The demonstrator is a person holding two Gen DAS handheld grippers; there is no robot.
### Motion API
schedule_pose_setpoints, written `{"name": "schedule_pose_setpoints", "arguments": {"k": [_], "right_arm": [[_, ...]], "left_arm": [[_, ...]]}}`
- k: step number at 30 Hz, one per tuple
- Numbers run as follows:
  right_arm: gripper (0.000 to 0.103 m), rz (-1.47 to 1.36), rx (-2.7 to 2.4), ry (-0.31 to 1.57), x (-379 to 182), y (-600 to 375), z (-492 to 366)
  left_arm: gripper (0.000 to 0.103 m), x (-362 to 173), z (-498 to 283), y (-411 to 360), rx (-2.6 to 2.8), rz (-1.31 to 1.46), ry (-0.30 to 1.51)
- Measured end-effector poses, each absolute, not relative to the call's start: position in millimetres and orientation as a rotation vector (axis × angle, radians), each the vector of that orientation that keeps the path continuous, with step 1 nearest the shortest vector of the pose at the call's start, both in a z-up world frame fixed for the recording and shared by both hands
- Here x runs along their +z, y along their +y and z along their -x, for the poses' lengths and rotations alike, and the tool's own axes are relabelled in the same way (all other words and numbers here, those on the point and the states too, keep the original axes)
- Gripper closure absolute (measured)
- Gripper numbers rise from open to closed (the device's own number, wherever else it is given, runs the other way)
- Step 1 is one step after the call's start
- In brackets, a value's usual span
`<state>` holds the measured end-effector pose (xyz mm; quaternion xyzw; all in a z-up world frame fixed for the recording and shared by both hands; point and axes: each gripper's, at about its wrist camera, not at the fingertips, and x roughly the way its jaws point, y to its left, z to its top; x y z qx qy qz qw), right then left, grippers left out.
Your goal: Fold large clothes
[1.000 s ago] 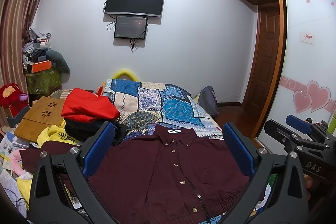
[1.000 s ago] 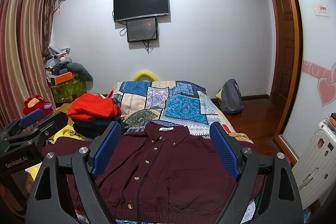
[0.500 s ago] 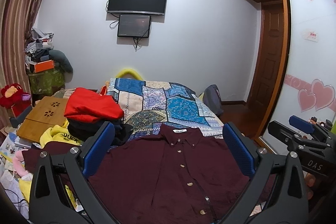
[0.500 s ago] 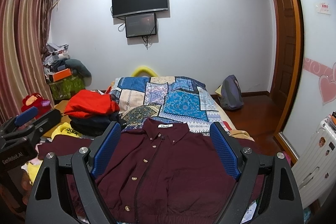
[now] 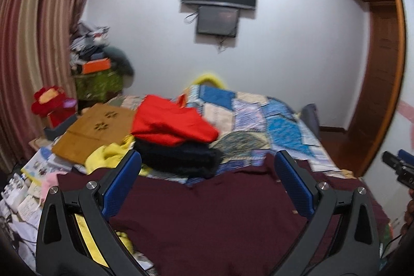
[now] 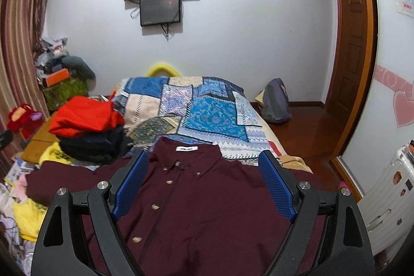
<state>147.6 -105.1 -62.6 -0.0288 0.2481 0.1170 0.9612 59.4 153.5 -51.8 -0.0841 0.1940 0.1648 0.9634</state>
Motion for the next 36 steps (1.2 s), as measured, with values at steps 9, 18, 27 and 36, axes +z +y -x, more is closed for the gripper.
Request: {"name": "schedule_pose_setpoints", "arguments": {"k": [9, 18, 27, 36], "right_arm": [[0.019, 0.126, 0.185, 0.588, -84.8, -96.0, -189.6], [0.019, 0.129, 0.241, 0.741, -115.2, -83.3, -217.2], [0.019, 0.158, 0.245, 0.812, -130.6, -70.5, -231.7], [0.019, 0.170, 0.230, 0.838, -135.5, -65.5, -235.0]], "left_arm": [[0.000, -116.8, -65.3, 272.3, 0.546, 0.284, 0.534], [0.000, -207.8, -58.8, 380.8, 0.545, 0.559, 0.775], [0.008, -288.6, -34.7, 449.1, 0.502, 1.008, 0.779], [0.019, -324.6, -34.8, 488.5, 0.501, 1.188, 0.714]]}}
